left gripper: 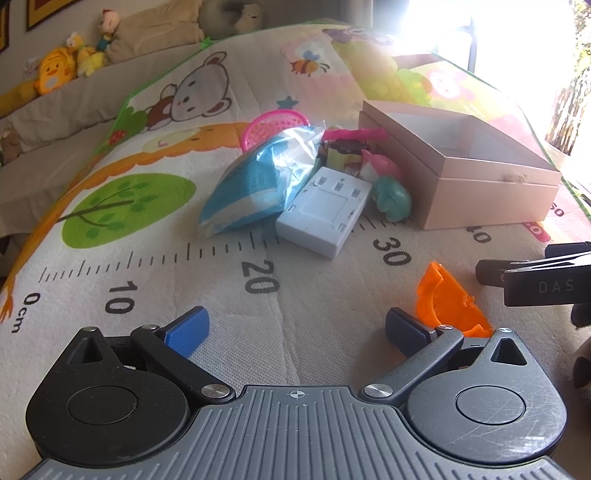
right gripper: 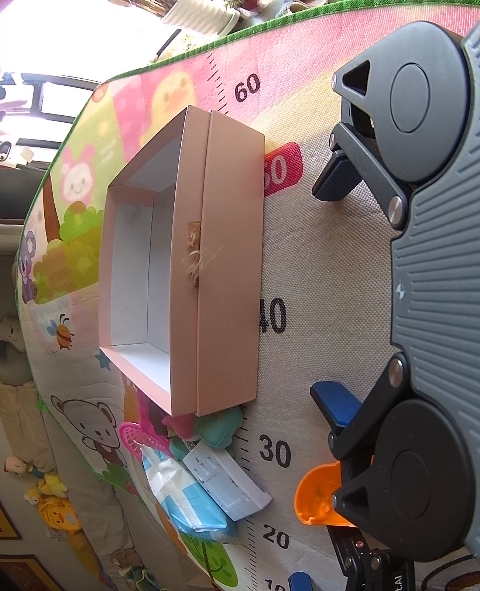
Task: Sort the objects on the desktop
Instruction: 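Close the right tool on the orange cup, then lift the orange cup with the right tool while the left tool reaches the white charger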
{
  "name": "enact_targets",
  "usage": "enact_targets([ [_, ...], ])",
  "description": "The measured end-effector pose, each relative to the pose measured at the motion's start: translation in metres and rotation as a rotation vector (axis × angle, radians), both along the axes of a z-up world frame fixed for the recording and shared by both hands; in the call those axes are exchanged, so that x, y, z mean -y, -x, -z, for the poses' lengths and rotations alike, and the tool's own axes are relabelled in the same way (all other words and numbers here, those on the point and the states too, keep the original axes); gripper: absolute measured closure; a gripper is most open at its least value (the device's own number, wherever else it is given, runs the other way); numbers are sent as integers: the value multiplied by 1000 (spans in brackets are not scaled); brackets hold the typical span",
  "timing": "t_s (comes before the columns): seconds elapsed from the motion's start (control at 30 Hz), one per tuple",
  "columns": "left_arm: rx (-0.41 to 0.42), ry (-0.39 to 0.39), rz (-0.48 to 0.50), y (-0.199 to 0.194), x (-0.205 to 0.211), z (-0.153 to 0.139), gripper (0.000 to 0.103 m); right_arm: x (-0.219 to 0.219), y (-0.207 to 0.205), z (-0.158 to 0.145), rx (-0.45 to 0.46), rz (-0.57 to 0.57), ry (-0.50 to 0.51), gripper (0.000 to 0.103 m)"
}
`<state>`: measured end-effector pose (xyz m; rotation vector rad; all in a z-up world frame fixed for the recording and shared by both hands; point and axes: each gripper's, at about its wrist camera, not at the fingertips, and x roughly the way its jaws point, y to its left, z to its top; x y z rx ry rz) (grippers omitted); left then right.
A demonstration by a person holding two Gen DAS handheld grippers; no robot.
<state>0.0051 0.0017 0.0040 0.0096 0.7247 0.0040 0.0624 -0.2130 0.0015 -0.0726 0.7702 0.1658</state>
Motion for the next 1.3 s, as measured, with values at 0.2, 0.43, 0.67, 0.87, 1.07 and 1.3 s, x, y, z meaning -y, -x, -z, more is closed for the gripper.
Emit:
enact_targets([
  [0.2,84,-9,-11,16,-12,-13,0,5,-3,-6,-45,-32,-13,0],
  [0.43,128,38,-103,17,-50,-31,0,-8,35,-47,103,-249,-179,0],
  [0.67,135,49,-178,13,-77,-40,0,-82,50,-29,118,-446,-6,23],
  [0.87,116,51,-178,18,-81,-35,0,-86,42,-20,67,-433,1,68],
  [1.07,93,58,-90,27,-71,-25,0,-52,47,-23,106,-332,15,72],
  [1.3,106,53,45,23,-46,-30,0,-12,43,-22,109,-199,-3,78],
])
